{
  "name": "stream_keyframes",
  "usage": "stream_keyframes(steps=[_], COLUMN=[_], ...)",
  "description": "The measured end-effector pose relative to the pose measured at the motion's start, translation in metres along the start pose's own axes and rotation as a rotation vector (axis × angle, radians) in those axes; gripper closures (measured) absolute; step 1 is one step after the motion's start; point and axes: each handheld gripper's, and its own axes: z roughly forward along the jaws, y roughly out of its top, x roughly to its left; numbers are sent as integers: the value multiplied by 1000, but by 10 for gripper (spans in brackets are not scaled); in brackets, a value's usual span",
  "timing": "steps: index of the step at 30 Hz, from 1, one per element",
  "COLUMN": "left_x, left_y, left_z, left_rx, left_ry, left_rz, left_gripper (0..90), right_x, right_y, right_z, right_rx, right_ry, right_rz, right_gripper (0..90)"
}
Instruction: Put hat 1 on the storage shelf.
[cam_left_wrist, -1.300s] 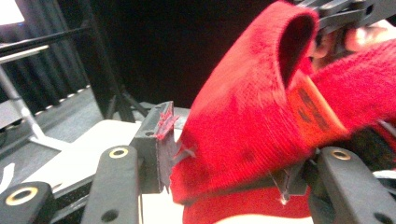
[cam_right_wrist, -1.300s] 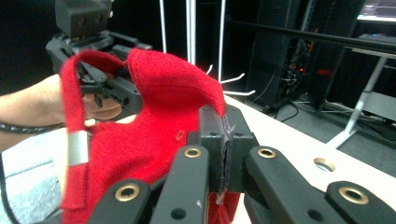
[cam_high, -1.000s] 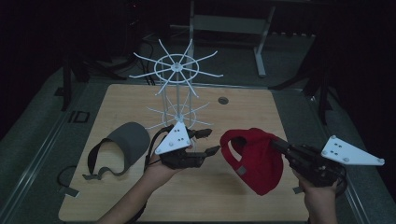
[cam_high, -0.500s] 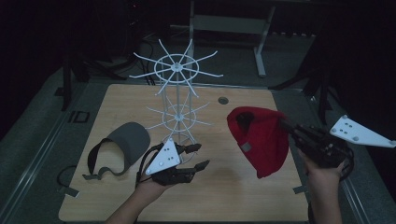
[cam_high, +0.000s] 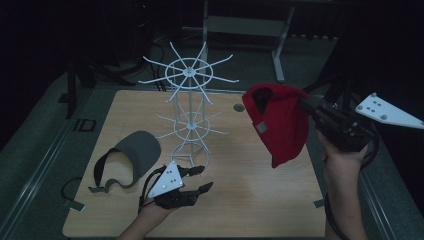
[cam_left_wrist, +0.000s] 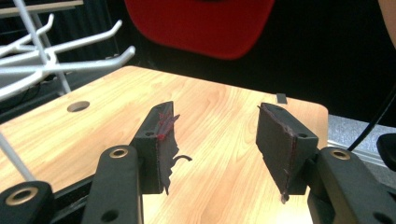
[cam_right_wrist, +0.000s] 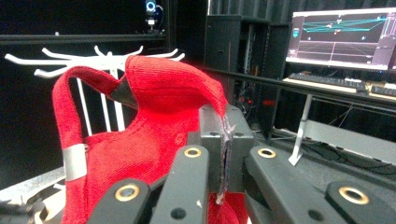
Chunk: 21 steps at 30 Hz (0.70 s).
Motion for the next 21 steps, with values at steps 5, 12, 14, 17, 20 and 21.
stream_keyframes(steps=[5,12,14,17,20,21], left_x=[2,6,6,7,7,7], left_y=[-12,-31,-34,-38,-41,-42], left_z=[-3,-7,-7,-8,-7,-7], left_rx=[-6,18,21,15,18,21], left_ry=[4,35,39,43,46,45], left_rz=[-32,-60,-67,-80,-82,-82], left_gripper=[480,480,480,480,480,480], right_x=[-2,-7,-6,-4,-2,-1], right_y=[11,28,31,31,27,25], right_z=[8,25,31,40,47,49], right_rx=[-17,-32,-24,-7,12,17], right_ry=[-18,-46,-49,-49,-42,-39], right_rz=[0,6,1,-4,-7,-8], right_gripper=[888,887,887,887,887,887])
